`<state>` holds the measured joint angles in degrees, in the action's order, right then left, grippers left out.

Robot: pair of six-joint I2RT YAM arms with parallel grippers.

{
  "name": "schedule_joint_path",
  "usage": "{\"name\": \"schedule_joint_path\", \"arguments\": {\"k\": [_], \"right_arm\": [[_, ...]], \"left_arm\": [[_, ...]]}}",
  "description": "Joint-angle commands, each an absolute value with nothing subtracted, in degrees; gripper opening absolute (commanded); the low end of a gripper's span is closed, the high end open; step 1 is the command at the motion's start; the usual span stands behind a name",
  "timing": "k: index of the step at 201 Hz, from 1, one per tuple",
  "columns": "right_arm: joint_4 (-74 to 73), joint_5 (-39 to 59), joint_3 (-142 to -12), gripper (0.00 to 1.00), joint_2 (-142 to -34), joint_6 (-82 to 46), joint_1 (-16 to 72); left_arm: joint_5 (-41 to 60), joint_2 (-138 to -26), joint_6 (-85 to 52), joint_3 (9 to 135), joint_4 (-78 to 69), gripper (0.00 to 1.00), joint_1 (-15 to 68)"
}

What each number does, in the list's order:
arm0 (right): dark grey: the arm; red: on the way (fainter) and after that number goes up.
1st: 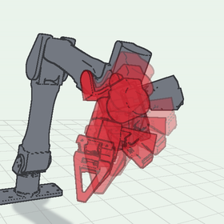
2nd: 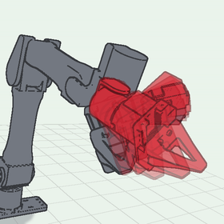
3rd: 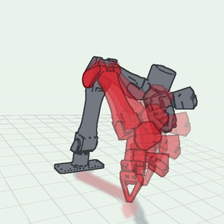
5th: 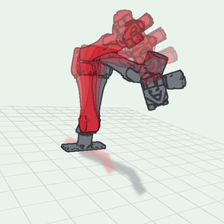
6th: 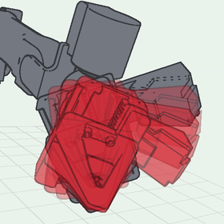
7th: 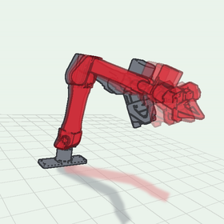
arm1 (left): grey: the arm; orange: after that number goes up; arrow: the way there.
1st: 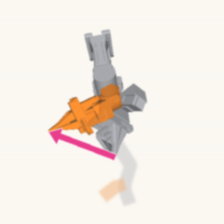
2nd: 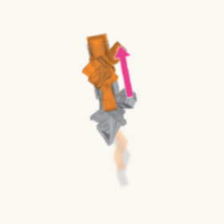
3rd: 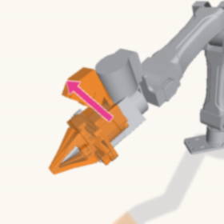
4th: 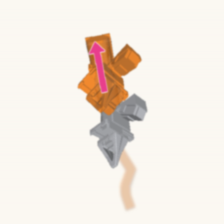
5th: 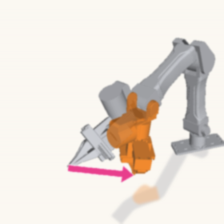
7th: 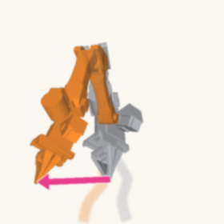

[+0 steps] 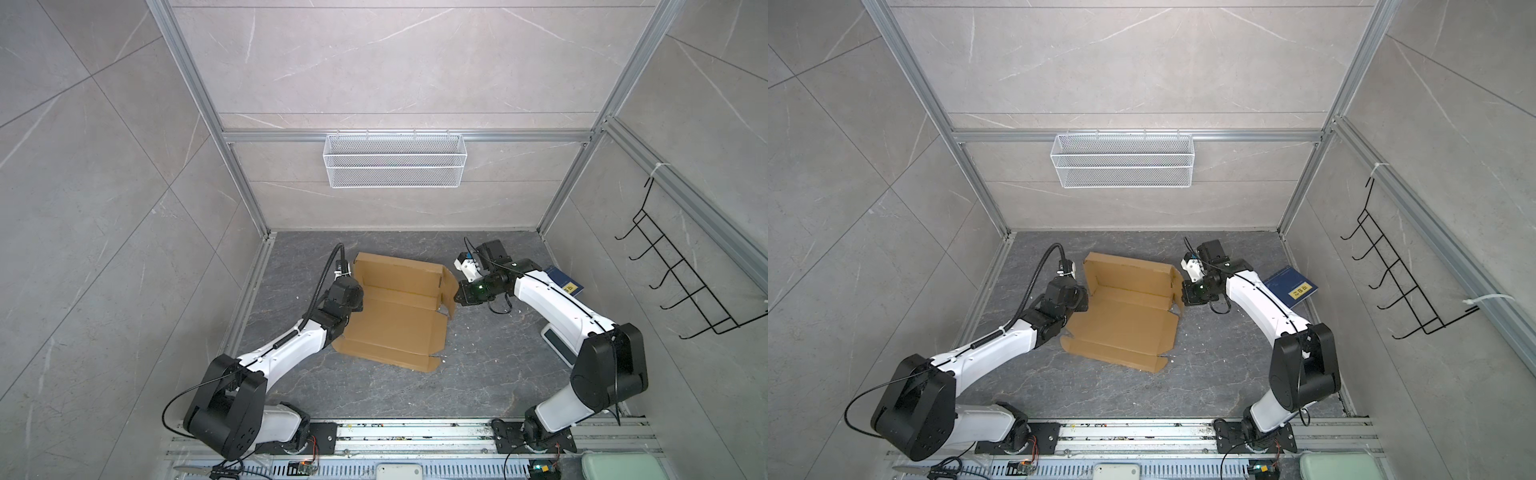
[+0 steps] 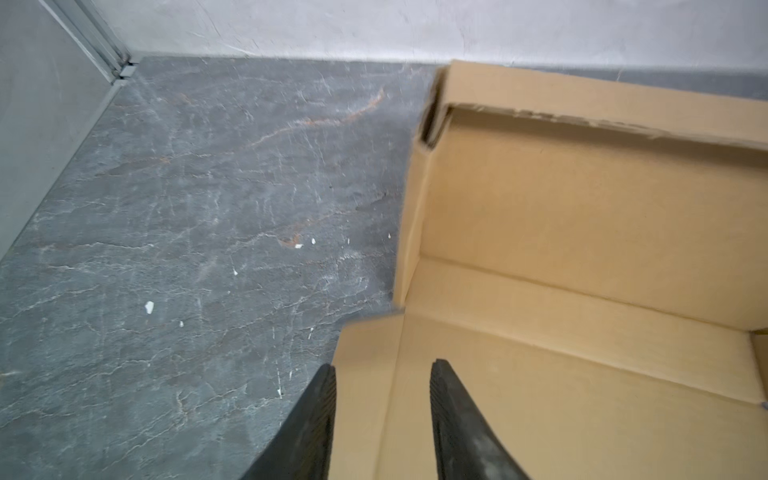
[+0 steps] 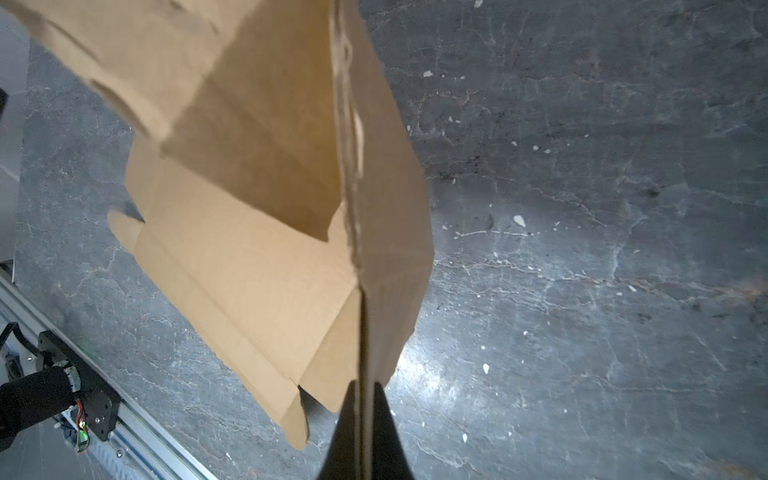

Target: Fold the paper box

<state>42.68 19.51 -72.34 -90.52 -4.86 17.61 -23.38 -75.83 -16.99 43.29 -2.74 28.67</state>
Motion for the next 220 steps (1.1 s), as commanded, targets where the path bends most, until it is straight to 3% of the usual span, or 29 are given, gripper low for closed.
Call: {"name": "schedule_joint_path", "arguments": {"k": [1, 50, 81, 126, 220], "right_arm": [[37.8, 19.1, -70.7, 0.01, -87.8, -3.5, 17.5], [37.5, 19.8, -70.4, 0.01, -88.2, -4.0, 17.6], [37.4, 20.5, -71.0, 0.01, -88.9, -4.8, 17.7], [37.9, 21.3, -71.9, 0.01, -89.7, -5.6, 17.7], [35.7, 23.8, -71.7, 0.00, -90.2, -10.4, 17.8]], "left_arm": [[-22.3, -72.2, -15.2, 43.7, -0.4, 0.44, 28.2], [-16.7, -66.2, -12.4, 46.3, 6.7, 0.45, 31.4], [-2.6, -76.6, -19.9, 48.5, -3.4, 0.45, 38.2], [7.8, -93.9, -24.8, 53.8, -18.6, 0.41, 43.2], [14.6, -109.0, -27.7, 54.1, -23.8, 0.30, 40.8]]}}
